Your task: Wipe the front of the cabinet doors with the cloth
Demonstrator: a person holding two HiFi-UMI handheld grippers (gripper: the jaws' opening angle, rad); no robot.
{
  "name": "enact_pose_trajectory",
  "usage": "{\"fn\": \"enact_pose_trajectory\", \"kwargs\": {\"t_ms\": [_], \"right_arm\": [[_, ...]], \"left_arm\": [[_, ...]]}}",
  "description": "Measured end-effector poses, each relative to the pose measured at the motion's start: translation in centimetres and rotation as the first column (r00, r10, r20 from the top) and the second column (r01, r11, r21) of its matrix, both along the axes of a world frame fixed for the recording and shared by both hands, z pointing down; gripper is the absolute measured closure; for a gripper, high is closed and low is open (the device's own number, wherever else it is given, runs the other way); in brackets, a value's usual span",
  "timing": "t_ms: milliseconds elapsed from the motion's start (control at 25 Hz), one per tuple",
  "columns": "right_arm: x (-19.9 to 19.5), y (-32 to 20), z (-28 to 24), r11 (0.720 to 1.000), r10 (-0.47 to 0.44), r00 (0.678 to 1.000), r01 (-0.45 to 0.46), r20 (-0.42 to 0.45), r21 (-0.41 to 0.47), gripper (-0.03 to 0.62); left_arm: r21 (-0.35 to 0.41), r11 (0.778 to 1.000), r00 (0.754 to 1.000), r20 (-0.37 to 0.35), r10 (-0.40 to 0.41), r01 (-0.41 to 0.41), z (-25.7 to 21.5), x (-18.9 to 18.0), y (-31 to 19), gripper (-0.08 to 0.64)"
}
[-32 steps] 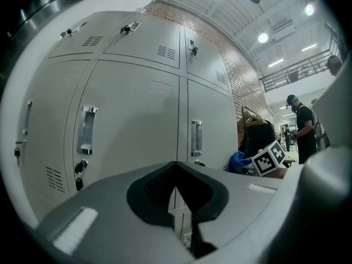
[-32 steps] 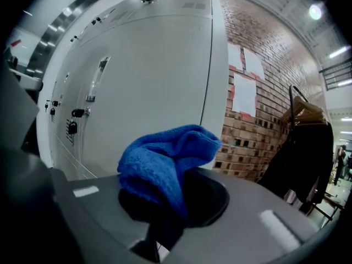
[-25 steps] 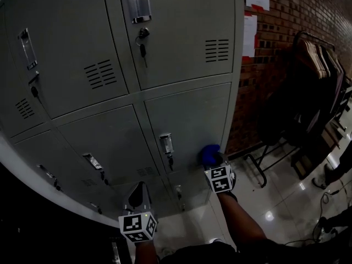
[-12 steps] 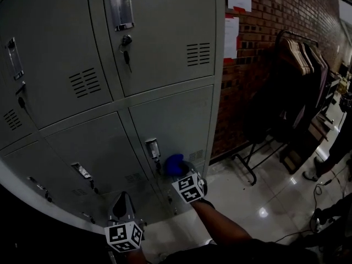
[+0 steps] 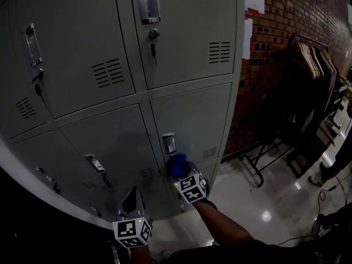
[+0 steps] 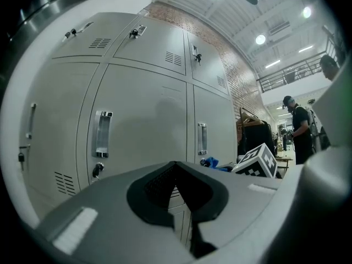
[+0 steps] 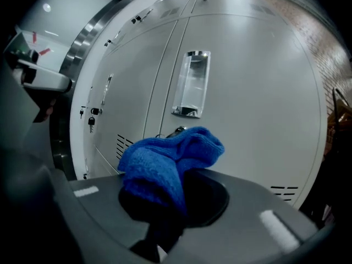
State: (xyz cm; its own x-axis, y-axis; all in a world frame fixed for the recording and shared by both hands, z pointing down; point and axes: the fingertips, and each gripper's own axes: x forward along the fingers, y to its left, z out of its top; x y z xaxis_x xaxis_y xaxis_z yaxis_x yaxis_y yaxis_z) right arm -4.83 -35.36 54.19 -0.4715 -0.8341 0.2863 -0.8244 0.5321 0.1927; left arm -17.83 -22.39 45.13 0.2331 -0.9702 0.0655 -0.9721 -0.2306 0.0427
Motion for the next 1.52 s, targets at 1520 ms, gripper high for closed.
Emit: {"fn": "enact_pose_trajectory", "kwargs": {"t_ms": [1520], "right_arm": [[8.4,11.3,-12.8,0.981,0.011,0.976,-0.053,0.219,0.186,0.531]], "left_arm": [[0.075,0.997,1.000,-0.014,0.003,-0.002,-2.3,2.4,1.8,0.548]]}}
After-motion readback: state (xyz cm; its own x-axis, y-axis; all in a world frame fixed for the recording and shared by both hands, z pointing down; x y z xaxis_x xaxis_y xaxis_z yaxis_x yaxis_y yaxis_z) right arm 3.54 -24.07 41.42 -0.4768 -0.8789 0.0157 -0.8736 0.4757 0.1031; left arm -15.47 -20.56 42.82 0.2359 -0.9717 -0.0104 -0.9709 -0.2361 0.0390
